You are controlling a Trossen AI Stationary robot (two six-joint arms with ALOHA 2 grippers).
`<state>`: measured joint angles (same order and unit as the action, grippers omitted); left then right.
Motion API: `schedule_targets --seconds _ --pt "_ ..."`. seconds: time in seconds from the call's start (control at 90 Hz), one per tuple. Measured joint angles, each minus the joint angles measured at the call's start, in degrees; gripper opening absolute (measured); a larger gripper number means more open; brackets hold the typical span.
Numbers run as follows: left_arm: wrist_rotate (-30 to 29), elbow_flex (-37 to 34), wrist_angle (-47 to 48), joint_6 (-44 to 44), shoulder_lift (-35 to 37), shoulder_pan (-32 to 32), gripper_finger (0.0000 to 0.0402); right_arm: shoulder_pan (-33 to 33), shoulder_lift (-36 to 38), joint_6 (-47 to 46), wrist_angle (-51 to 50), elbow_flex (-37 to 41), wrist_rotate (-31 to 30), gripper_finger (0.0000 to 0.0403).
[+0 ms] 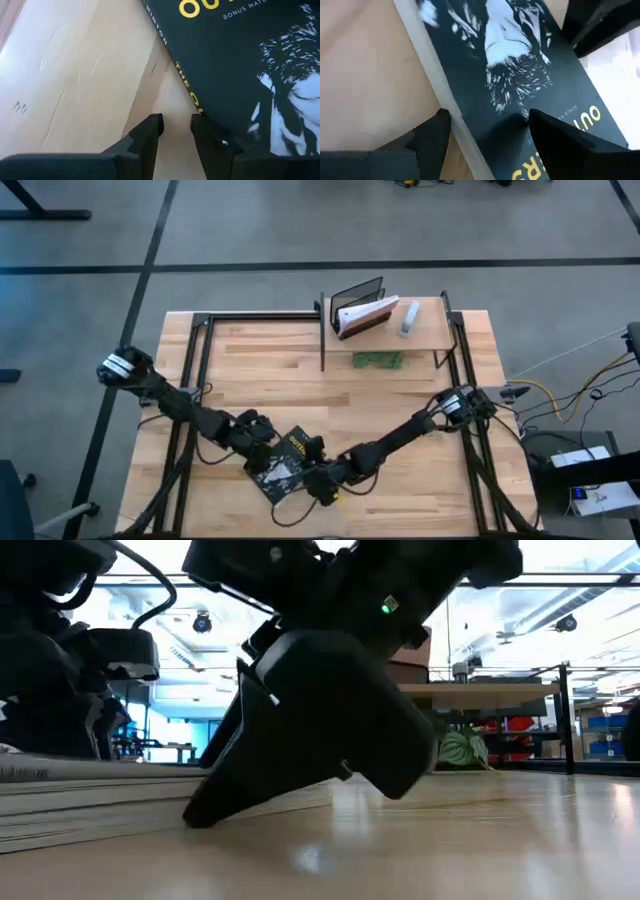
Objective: Stock shelves
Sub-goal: Put the black book into the black desk organizer on the shelf
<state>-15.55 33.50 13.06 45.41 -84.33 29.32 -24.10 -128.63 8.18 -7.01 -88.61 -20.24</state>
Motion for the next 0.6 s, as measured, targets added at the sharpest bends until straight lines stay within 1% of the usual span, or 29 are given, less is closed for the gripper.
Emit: schedule_targets --seconds 0.1,0.3,0.378,0.6 --pt "0.0 -0.1 -0.1 -0.1 0.0 0.0 0.0108 0.3 -0.1 0.1 -0.5 -0.6 -0.2 0.0230" --pt "0.0 -0.1 -0.3 0.0 0.0 0.0 0.0100 0.7 -0.1 0.1 -3.6 -3.9 -6.2 0.0214" --pt "-0.1 -0.2 -0.5 0.0 0.0 0.0 0.0101 0.7 -0.1 0.0 -5.0 -4.8 -7.4 0.0208" --pt "-0.2 -0.3 -0.7 0.1 0.0 0.0 0.0109 0.6 -0.1 0.0 -6.6 -6.3 -6.8 0.0199"
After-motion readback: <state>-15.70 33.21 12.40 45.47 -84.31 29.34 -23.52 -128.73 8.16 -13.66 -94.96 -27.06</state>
